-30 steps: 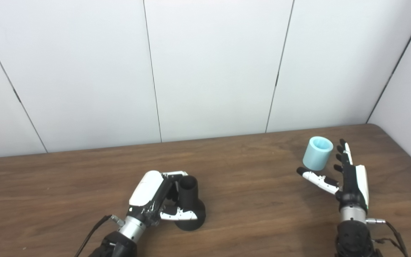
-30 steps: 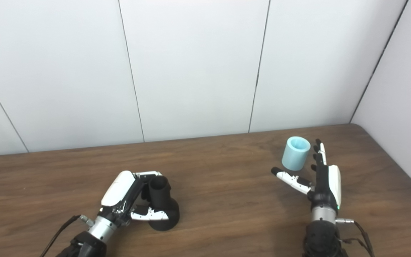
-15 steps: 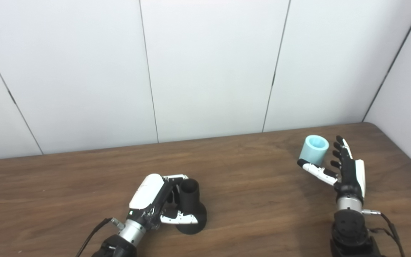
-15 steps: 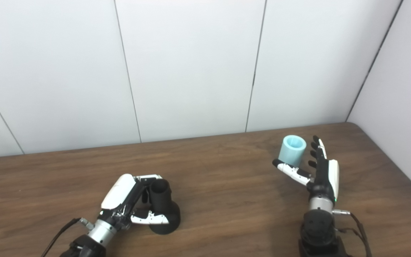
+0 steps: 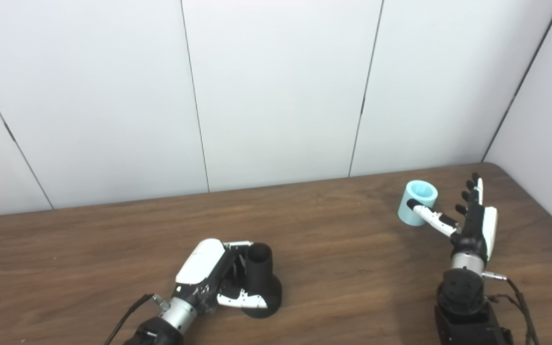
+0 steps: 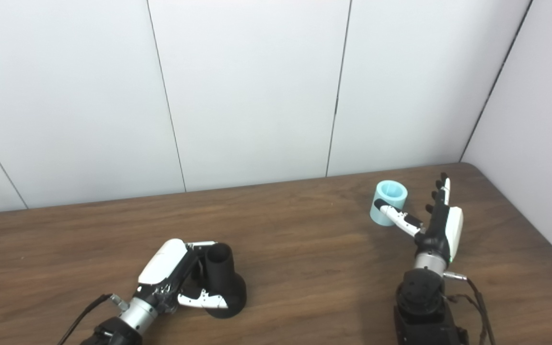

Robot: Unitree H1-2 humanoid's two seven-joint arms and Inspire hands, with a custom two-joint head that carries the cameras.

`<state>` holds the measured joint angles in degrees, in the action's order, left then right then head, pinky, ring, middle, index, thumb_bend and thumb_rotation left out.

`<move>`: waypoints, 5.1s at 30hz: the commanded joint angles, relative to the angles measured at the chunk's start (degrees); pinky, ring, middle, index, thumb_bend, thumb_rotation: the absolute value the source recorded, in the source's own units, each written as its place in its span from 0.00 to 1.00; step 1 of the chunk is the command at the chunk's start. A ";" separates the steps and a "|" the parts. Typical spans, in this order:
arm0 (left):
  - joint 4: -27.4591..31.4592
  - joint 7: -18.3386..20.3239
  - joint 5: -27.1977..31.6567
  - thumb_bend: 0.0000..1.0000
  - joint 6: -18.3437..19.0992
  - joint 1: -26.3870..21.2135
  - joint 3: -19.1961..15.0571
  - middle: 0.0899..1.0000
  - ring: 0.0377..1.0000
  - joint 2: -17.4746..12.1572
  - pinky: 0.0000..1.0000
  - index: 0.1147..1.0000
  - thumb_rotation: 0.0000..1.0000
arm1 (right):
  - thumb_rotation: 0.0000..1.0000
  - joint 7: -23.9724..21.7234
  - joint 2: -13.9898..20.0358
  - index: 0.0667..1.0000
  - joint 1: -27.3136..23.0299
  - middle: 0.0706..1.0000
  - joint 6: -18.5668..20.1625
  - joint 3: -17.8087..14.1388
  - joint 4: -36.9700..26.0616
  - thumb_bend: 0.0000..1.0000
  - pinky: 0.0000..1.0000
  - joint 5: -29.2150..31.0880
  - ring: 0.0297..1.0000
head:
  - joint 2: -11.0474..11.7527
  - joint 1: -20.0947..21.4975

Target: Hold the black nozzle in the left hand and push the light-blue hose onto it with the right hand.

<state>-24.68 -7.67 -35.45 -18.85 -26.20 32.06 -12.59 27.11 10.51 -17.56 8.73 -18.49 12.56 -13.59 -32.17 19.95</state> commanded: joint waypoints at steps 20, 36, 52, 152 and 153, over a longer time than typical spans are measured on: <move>-5.02 7.67 -4.25 0.49 6.15 8.06 4.28 0.38 0.32 -1.16 0.22 0.47 0.00 | 0.27 -6.86 6.15 0.87 -3.69 0.85 13.71 7.15 -3.08 1.00 0.66 -3.99 0.80 | -0.07 -0.21; -3.30 7.82 -4.43 0.49 7.04 8.71 4.51 0.38 0.32 -1.57 0.23 0.47 0.00 | 0.26 -7.47 5.88 0.87 -5.81 0.45 12.95 7.99 -0.54 1.00 0.29 -3.44 0.37 | -0.39 -0.38; -2.03 8.15 -4.19 0.49 7.83 9.32 4.49 0.38 0.32 -1.69 0.22 0.47 0.00 | 0.23 -8.65 7.18 0.82 -6.63 0.56 12.29 10.45 1.03 0.99 0.37 -4.81 0.48 | -0.91 -0.84; -1.38 8.86 -3.61 0.49 8.39 9.44 4.53 0.38 0.32 -1.71 0.23 0.47 0.00 | 0.01 -18.02 6.11 0.43 -5.73 0.48 0.53 16.84 4.28 0.53 0.44 -1.09 0.49 | -1.29 -0.27; -1.32 9.04 -3.58 0.49 8.51 9.44 4.55 0.38 0.33 -1.73 0.23 0.47 0.00 | 0.00 -17.89 6.01 0.43 -5.71 0.47 0.43 16.68 4.31 0.53 0.43 -0.93 0.48 | -1.29 -0.27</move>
<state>-21.05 -7.29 -36.20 -15.49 -24.42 32.57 -13.05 9.28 16.56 -21.95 11.24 -1.57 17.29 -14.91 -33.40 19.60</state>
